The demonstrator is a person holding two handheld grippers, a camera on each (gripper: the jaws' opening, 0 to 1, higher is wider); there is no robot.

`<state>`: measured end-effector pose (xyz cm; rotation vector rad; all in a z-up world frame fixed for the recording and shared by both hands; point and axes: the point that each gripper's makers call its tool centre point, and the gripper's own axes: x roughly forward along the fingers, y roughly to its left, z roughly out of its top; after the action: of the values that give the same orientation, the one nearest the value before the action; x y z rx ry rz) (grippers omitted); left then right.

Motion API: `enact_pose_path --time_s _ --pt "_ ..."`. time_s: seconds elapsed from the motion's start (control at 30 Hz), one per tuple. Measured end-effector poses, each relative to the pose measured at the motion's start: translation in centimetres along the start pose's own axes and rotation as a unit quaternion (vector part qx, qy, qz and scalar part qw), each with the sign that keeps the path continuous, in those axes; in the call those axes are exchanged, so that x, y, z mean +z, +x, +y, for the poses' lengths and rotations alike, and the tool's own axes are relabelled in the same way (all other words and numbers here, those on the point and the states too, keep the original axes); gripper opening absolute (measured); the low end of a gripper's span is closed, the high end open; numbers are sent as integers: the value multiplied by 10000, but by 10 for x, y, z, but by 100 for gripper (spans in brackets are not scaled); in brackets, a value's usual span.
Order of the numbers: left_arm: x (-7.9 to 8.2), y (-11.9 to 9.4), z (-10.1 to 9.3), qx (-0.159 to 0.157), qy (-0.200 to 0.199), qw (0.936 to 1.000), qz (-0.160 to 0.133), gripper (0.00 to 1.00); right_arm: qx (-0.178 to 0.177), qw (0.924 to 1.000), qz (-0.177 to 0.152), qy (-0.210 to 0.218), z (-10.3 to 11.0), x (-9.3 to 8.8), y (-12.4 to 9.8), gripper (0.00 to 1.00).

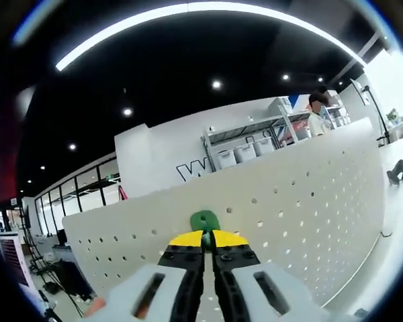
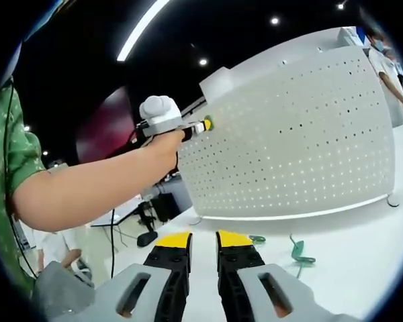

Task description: Insert the hook assembly into the mounting plate slot until the hook locks in place.

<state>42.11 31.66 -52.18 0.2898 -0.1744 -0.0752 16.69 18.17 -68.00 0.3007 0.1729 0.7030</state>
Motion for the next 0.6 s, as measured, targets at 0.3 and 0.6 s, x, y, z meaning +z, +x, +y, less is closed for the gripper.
enact_pose_path --time_s 0.3,0.6 --pt "-3 -1 -1 6 -165 9999 19 3 -1 10000 -4 -3 0 0 -1 13" --pt "0 -2 -1 55 -173 9998 -107 2 9 10000 7 -13 1 0 0 13"
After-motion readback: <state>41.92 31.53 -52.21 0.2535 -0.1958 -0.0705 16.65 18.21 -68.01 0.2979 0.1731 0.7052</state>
